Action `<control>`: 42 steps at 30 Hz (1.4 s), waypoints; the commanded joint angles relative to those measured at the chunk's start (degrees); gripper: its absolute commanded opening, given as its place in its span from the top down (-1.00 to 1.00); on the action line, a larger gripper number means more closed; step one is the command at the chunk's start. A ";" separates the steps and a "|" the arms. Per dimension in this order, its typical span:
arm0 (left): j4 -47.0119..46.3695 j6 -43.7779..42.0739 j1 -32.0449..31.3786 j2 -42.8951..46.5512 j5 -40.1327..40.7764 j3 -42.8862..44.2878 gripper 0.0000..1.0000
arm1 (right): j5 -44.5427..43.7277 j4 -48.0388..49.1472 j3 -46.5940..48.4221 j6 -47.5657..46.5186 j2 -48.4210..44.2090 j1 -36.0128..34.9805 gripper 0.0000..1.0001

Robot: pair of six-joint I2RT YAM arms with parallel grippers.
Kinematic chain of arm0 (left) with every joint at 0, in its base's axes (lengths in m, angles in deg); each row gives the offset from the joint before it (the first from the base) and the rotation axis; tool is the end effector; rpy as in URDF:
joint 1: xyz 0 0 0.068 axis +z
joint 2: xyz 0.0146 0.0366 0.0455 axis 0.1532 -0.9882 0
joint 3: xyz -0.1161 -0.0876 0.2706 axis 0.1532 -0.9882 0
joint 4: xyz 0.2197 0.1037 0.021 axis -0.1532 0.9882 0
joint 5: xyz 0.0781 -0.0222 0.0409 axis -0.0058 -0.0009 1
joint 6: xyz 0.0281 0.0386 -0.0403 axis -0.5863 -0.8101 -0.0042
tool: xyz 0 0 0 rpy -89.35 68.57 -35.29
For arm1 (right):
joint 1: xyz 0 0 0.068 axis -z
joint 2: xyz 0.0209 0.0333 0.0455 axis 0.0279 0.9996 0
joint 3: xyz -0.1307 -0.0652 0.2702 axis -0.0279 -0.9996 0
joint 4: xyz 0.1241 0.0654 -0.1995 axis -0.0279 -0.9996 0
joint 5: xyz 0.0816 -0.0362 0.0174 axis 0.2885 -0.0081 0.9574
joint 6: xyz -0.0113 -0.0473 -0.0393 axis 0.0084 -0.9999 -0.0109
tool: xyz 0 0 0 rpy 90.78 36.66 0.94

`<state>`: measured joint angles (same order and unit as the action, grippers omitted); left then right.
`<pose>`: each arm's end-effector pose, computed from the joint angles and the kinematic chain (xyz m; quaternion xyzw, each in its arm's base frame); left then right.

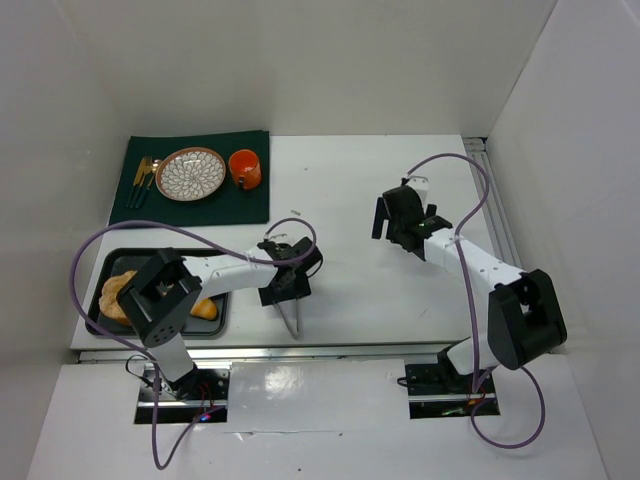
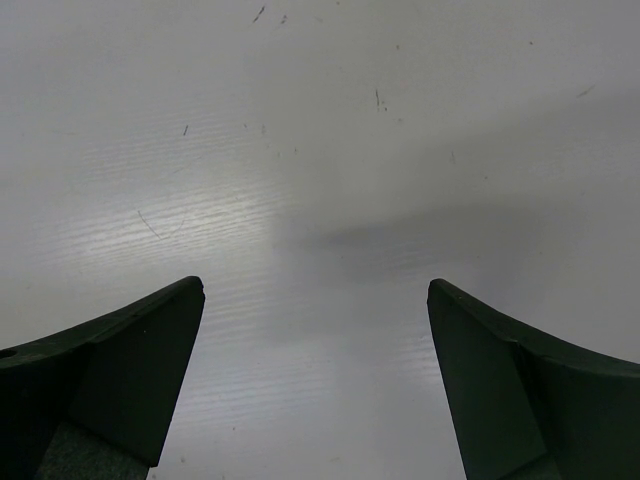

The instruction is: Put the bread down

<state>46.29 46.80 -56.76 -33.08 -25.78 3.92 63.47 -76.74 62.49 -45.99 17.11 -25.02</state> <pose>0.2159 -0.2154 0.2001 -0.1917 0.9585 -0.0191 0.2102 0.2671 0.0942 0.2691 0.0809 0.9125 -0.0396 0.3991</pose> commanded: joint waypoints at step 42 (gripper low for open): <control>32.85 -27.03 33.78 33.59 4.31 9.18 -0.12 | 5.02 4.67 -2.39 -0.83 -4.11 1.89 -1.00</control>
<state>81.08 23.02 -24.54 1.84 -21.59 12.31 68.65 -75.43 60.63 -46.58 15.21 -23.47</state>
